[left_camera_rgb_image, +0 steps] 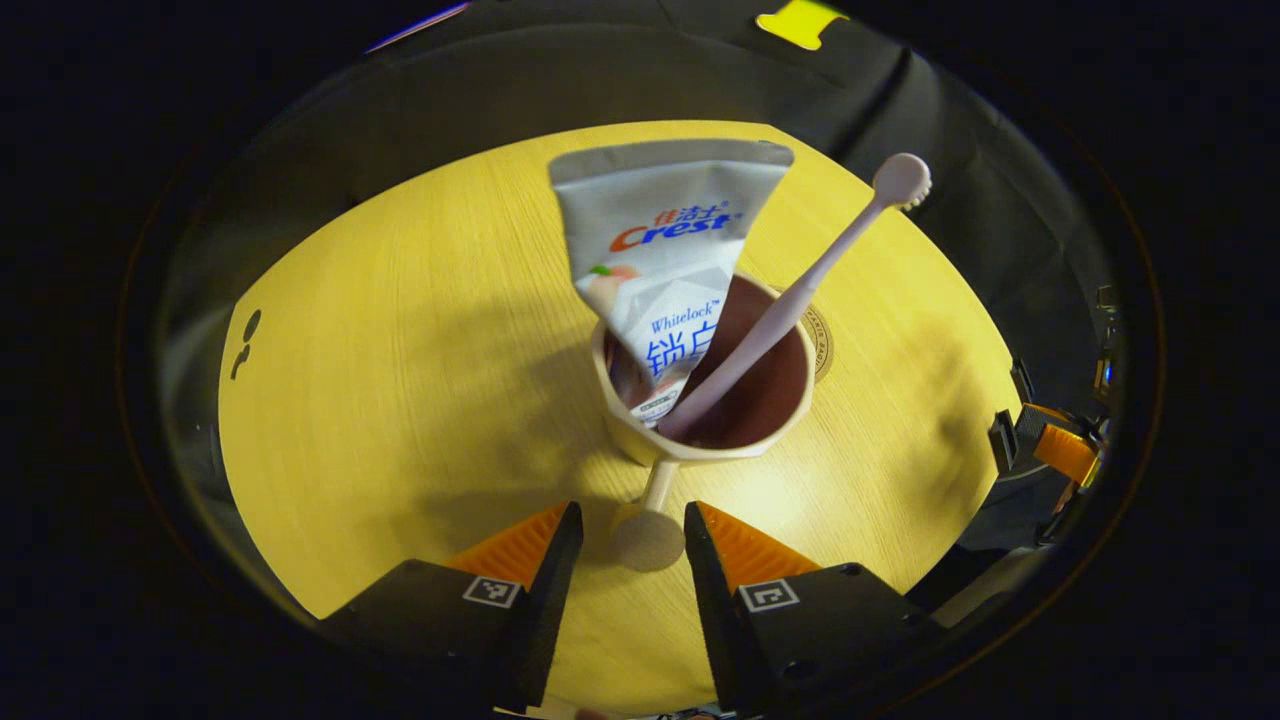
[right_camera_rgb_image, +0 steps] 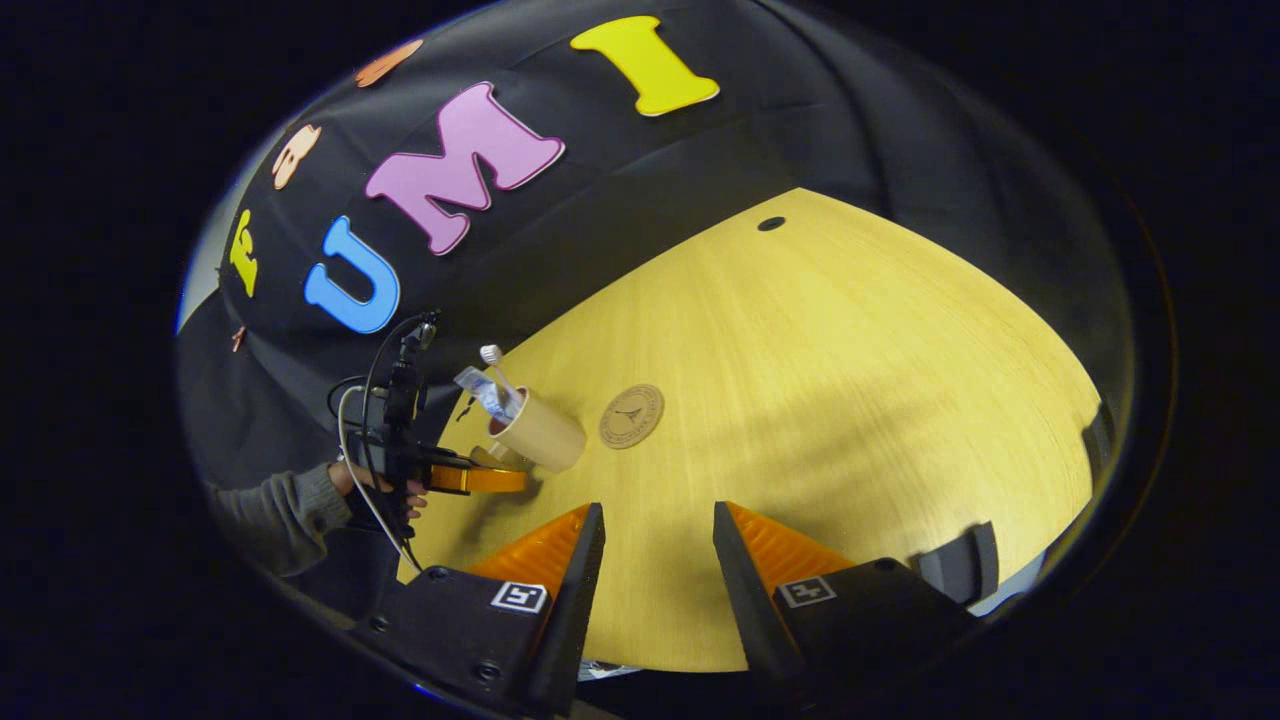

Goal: Put the toothbrush and toothpaste on the desktop into the cup, then pick up the cup and place it on the coaster on the desktop.

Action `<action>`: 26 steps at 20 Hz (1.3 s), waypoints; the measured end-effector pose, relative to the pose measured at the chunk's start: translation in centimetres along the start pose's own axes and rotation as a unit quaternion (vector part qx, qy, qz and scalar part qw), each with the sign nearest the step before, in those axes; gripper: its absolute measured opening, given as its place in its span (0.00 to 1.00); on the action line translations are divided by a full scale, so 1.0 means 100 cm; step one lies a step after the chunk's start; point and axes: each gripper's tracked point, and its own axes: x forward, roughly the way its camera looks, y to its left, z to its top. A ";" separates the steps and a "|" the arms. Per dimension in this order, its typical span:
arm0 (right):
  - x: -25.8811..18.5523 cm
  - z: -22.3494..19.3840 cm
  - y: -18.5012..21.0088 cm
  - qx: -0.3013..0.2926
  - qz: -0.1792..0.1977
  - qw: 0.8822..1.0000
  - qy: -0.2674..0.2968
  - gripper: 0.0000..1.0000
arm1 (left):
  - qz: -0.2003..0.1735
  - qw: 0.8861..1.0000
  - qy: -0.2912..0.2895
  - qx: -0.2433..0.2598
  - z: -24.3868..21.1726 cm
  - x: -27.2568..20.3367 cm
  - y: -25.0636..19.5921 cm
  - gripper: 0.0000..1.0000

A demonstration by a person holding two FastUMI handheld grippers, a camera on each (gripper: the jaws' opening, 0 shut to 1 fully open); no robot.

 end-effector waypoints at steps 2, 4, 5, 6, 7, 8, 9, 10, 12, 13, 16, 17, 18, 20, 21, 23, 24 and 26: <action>-0.005 -0.001 -0.015 0.013 -0.013 1.000 -0.001 0.68 | 0.001 1.000 0.014 0.011 0.005 0.005 -0.001 0.64; -0.008 0.001 -0.026 0.025 -0.023 0.999 -0.005 0.68 | 0.005 0.999 0.027 0.018 0.008 0.011 0.000 0.64; -0.010 0.002 -0.030 0.029 -0.028 0.999 -0.008 0.68 | 0.005 0.999 0.032 0.020 0.010 0.013 0.000 0.63; -0.011 0.003 -0.033 0.034 -0.031 0.999 -0.011 0.68 | 0.005 0.999 0.036 0.020 0.012 0.015 -0.001 0.63; -0.010 0.003 -0.035 0.038 -0.034 0.999 -0.012 0.68 | 0.003 0.999 0.043 0.019 0.013 0.015 -0.002 0.62; -0.010 0.003 -0.037 0.043 -0.036 0.998 -0.013 0.68 | 0.001 0.999 0.046 0.019 0.014 0.015 -0.003 0.61; -0.009 0.003 -0.038 0.046 -0.037 0.998 -0.014 0.68 | -0.002 0.999 0.047 0.021 0.015 0.016 -0.005 0.60; -0.009 0.003 -0.038 0.048 -0.037 0.998 -0.014 0.68 | -0.001 0.999 0.047 0.027 0.016 0.016 -0.005 0.58; -0.007 0.004 -0.039 0.048 -0.037 0.998 -0.014 0.68 | 0.010 0.998 0.050 0.036 0.015 0.018 -0.003 0.41; -0.006 0.005 -0.040 0.048 -0.038 0.998 -0.013 0.68 | 0.010 0.998 0.048 0.037 0.016 0.019 -0.003 0.38; -0.004 0.005 -0.040 0.048 -0.038 0.998 -0.011 0.68 | 0.009 0.998 0.038 0.045 0.017 0.019 -0.004 0.37; -0.004 0.006 -0.041 0.048 -0.038 0.998 -0.012 0.68 | 0.010 0.998 0.034 0.047 0.017 0.018 -0.003 0.32; -0.004 0.007 -0.042 0.048 -0.039 0.998 -0.012 0.68 | 0.011 0.998 0.032 0.048 0.017 0.018 -0.004 0.32; -0.002 0.009 -0.043 0.049 -0.039 0.998 -0.012 0.68 | 0.006 0.999 0.026 0.046 0.018 0.015 -0.009 0.31; -0.002 0.008 -0.044 0.050 -0.039 0.998 -0.012 0.68 | 0.004 0.999 0.022 0.049 0.020 0.013 -0.012 0.31; -0.005 0.007 -0.046 0.052 -0.038 0.998 -0.011 0.68 | 0.002 0.998 0.021 0.057 0.024 0.010 -0.018 0.31; -0.005 0.006 -0.047 0.052 -0.037 0.998 -0.010 0.68 | -0.002 0.998 0.020 0.059 0.027 0.009 -0.023 0.31; -0.006 0.007 -0.047 0.053 -0.034 0.998 -0.011 0.68 | -0.008 0.998 0.016 0.062 0.036 0.009 -0.033 0.31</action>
